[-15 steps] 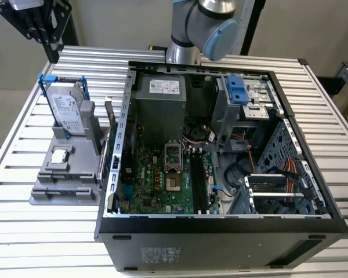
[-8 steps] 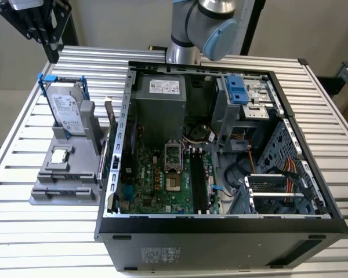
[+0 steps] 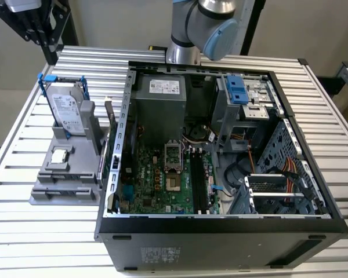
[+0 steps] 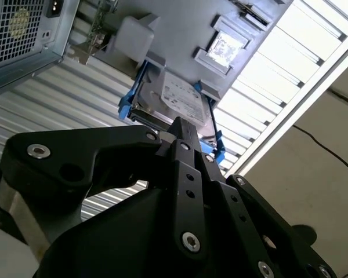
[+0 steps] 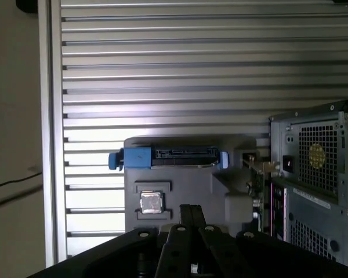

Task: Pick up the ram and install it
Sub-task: 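Reach for the ram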

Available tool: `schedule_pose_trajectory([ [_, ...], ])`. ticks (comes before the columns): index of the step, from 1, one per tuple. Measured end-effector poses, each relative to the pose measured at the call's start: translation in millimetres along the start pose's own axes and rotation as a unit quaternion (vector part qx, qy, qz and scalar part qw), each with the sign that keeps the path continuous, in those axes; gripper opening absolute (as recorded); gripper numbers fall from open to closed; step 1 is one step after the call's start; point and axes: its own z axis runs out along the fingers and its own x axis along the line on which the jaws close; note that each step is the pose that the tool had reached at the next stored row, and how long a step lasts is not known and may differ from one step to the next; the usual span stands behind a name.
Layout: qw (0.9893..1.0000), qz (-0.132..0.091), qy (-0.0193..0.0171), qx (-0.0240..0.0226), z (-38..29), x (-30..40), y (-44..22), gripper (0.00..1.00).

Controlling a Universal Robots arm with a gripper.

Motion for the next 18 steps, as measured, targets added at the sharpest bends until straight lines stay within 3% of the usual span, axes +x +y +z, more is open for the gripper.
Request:
schedule_pose_trajectory([
  [18,1.0,0.002,-0.0001,0.0,-0.9,0.0,-19.9,0.0],
])
